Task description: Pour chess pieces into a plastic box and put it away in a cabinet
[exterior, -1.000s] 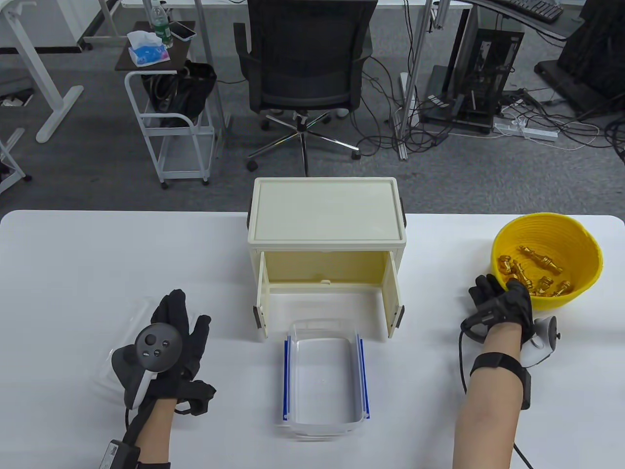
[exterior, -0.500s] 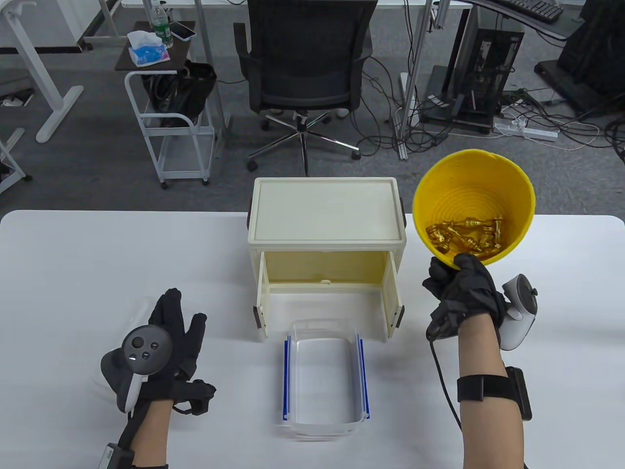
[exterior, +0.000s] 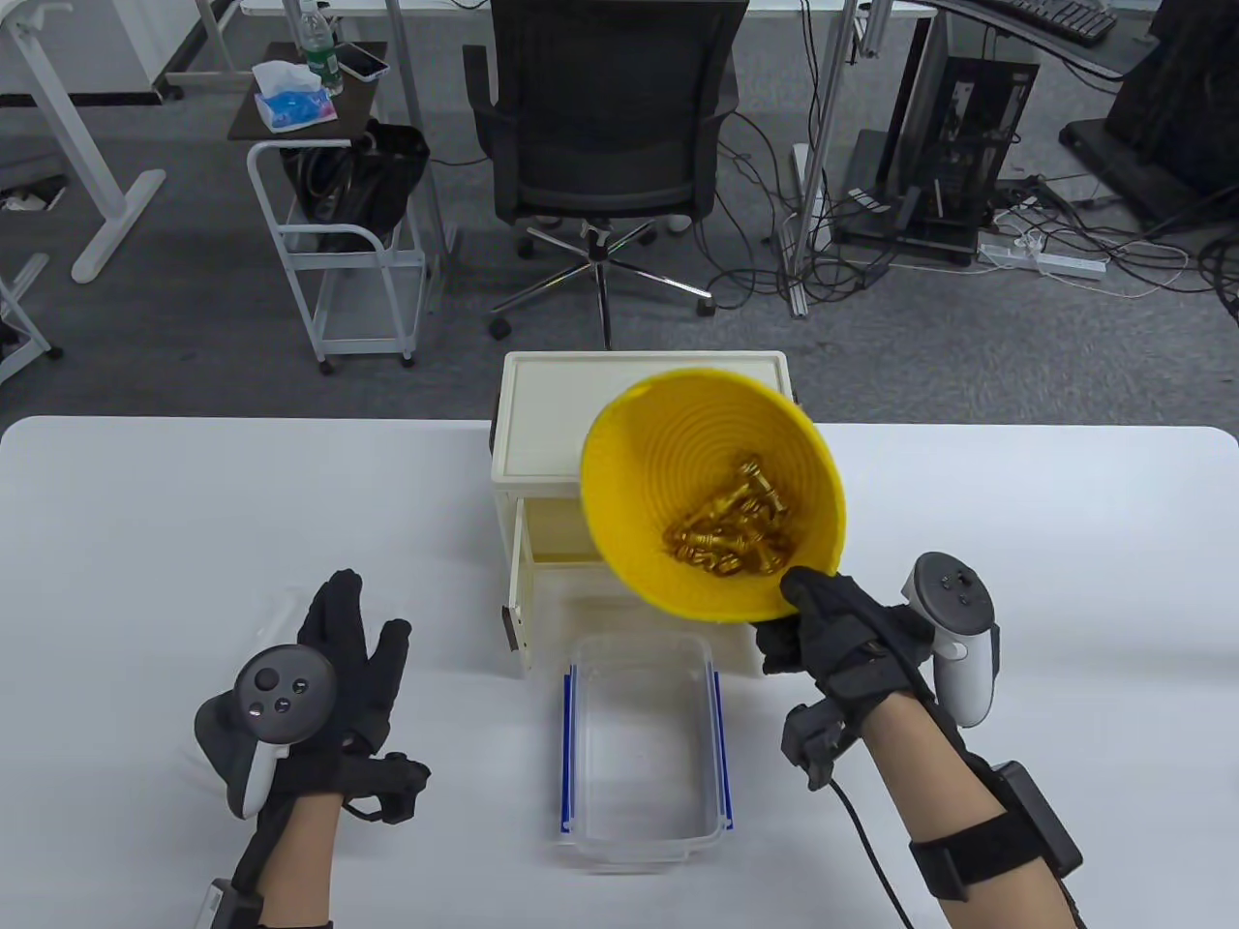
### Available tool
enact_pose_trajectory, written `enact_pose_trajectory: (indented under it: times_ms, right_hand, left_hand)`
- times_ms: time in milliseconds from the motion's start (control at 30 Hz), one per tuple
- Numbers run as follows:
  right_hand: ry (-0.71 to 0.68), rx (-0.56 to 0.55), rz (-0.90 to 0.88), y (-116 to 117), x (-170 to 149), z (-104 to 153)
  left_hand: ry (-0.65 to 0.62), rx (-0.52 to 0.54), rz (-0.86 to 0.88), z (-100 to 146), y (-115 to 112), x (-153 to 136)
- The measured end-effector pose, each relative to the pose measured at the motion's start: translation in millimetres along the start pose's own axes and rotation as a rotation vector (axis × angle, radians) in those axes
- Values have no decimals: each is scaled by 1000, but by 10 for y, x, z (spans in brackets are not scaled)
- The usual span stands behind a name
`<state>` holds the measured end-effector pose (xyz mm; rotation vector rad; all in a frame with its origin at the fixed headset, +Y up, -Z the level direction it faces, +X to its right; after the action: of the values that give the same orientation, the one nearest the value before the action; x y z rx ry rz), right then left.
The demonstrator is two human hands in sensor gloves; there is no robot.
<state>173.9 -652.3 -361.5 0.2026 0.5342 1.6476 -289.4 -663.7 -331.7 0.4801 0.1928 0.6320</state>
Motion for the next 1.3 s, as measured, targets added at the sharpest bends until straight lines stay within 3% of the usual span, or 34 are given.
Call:
enact_pose_trajectory:
  times_ms: [200,467,867,1300]
  right_hand:
    - [71,31,254,143,-66,29]
    - [67,-1,540,295,-69,-29]
    - [-61,-76,774,404,20,5]
    - [-163,-134,866,446,75,51]
  left_hand:
    - [5,-5,-13,2,-17,-17]
    - [0,-12,-28,9,-37,-12]
    - [-2,-16,-34,11,-50,-10]
    - [0,-16,-40,11,-55,-13]
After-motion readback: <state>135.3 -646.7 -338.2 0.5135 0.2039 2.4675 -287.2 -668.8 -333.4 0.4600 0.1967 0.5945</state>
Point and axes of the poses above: the tracker on the back of each hand, its own x axis roughly to the thumb side, its own z axis roughly from the fingertips to the wrist, y = z × x, the point moved 4 cm from there along -z, roughly from the wrist to the fingertips, and after that the axes turned 15 degrees about x, right-handed, at the moved point
